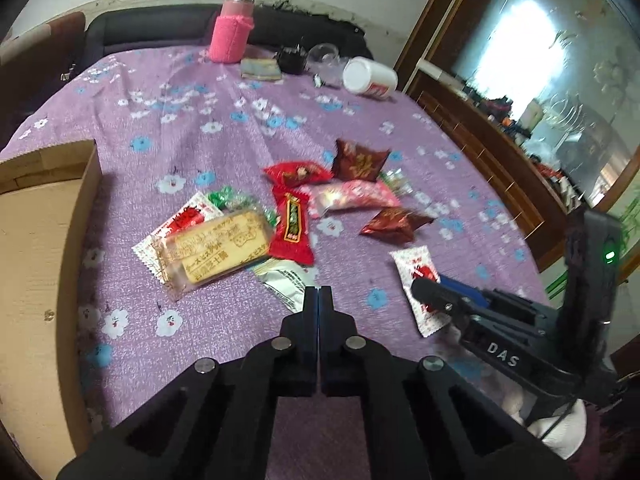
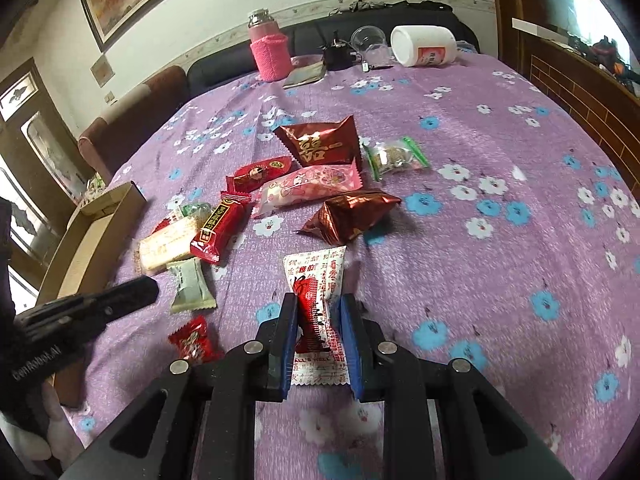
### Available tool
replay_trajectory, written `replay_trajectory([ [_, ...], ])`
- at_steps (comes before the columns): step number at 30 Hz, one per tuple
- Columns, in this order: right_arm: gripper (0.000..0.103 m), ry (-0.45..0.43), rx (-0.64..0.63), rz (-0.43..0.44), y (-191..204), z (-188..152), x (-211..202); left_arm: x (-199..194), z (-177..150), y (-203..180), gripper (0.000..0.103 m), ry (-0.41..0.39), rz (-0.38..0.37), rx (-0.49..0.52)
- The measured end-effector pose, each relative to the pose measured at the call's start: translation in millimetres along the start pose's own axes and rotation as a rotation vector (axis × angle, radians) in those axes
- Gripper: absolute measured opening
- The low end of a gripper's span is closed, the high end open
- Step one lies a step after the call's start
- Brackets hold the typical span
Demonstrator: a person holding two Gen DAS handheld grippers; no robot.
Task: Organize snacks
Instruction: 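Grasp the cream-white candy packet with the left gripper while the right carries its packet to the box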
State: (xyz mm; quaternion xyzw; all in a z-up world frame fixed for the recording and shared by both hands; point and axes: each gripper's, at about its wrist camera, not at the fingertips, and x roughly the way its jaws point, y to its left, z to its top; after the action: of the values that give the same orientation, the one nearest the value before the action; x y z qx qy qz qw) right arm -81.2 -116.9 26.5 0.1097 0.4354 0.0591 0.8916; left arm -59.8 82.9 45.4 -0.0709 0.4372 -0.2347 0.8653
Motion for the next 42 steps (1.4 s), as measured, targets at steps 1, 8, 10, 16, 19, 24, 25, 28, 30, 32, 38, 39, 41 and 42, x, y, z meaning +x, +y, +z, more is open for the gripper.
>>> replay_trajectory([
  [1,0.023,-0.005,0.001,-0.002,-1,-1,-4,-4,-1,0,0.000,-0.007,-0.006,-0.001],
  [8,0.023,-0.041,0.059,0.024,-15,-8,-25,-35,-17,7,0.000,-0.042,-0.002,-0.007],
  [10,0.023,-0.031,0.073,0.032,-17,-10,-22,-37,-21,12,0.000,-0.038,0.001,-0.016],
  [16,0.023,-0.011,0.104,0.063,-22,-15,-14,-22,-18,15,0.011,-0.003,-0.016,-0.051],
  [19,0.023,-0.002,0.126,0.082,-28,-16,-9,-12,-7,14,0.056,-0.028,-0.016,-0.087],
  [24,0.023,0.008,0.138,0.102,-33,-17,-4,20,13,-1,0.059,-0.012,0.002,-0.049],
  [25,0.023,0.008,0.140,0.105,-33,-17,-3,29,14,-7,0.059,0.002,0.034,-0.019],
  [28,0.023,0.003,0.143,0.115,-34,-17,-3,53,9,-15,0.033,0.061,0.108,0.033],
  [30,0.023,0.000,0.143,0.117,-35,-17,-3,61,5,-15,0.021,0.073,0.132,0.045],
  [32,0.023,-0.003,0.140,0.114,-34,-18,-4,58,4,-12,0.020,0.063,0.136,0.037],
  [38,0.023,-0.041,0.116,0.133,-21,-15,-21,15,4,10,0.018,-0.006,0.066,-0.054],
  [39,0.023,-0.045,0.114,0.149,-16,-13,-25,4,3,14,0.018,-0.022,0.058,-0.067],
  [41,0.023,-0.051,0.091,0.187,1,-5,-33,-29,-1,28,0.019,-0.070,0.053,-0.097],
  [42,0.023,-0.052,0.066,0.217,16,0,-38,-46,-3,38,0.019,-0.091,0.057,-0.111],
])
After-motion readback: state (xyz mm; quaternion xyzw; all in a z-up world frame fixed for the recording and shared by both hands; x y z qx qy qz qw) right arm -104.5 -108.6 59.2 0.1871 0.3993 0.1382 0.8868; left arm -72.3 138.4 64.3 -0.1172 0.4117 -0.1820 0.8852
